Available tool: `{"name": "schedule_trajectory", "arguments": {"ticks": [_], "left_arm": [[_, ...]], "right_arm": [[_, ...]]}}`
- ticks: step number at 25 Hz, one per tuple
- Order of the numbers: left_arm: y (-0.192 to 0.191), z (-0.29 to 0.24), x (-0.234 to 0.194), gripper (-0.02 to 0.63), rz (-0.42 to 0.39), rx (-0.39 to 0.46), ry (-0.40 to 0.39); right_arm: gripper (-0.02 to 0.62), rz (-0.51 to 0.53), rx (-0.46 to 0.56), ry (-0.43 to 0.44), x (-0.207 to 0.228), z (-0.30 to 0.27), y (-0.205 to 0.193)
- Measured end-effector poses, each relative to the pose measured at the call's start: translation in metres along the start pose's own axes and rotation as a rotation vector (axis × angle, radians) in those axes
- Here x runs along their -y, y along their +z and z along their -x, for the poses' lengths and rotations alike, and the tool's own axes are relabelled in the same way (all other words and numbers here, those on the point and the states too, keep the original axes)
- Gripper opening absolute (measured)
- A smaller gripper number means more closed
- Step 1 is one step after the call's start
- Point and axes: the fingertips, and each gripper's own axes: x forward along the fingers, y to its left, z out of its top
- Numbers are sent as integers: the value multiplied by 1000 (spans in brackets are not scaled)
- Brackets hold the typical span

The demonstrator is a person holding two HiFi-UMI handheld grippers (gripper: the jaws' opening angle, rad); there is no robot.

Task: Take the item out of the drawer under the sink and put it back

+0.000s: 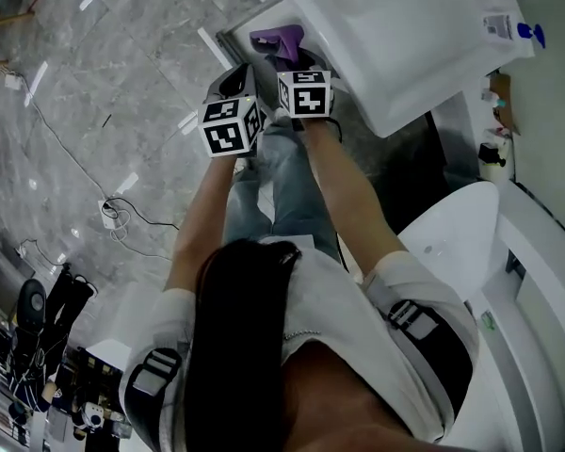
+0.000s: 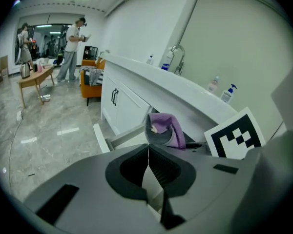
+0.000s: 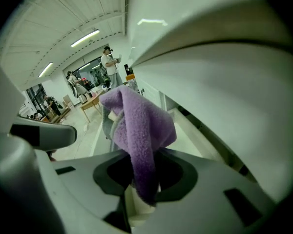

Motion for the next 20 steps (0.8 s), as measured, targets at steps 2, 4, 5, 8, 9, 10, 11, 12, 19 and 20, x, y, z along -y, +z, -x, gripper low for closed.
{"name": "schedule_trajectory", "arguments": {"ticks": [2,4,5,8,9,10,11,12,19,20], "left_arm": [[-1,-6,-2,5,-7,-11,10],[-1,-13,-2,5,-11,-16,18],[0,-17,-2,5,-11,-16,21],[3,-26,-4,5,-3,-14,32],[4,-29,-6,5,5,-12,37],[5,-31,-8,5,14,-10,42],[6,-32,-10,5,23,-8,48],[7,-34,-13,5,29,-7,53],[7,-40,-17,5,41,-8,63],[7,-41,-17,5,44,-8,65]], "right_arm": [[109,7,-31,18,1,-12,-3],[109,26,-44,23,5,-23,-3],[110,26,-45,23,7,-28,-4],[114,6,-48,17,15,-42,-6],[114,6,-55,15,17,-47,-7],[114,5,-66,11,19,-51,-9],[114,1,-79,6,21,-55,-12],[114,-5,-92,2,22,-60,-14],[126,-23,-165,-10,26,-80,-29],[127,-20,-174,-11,26,-82,-30]]}}
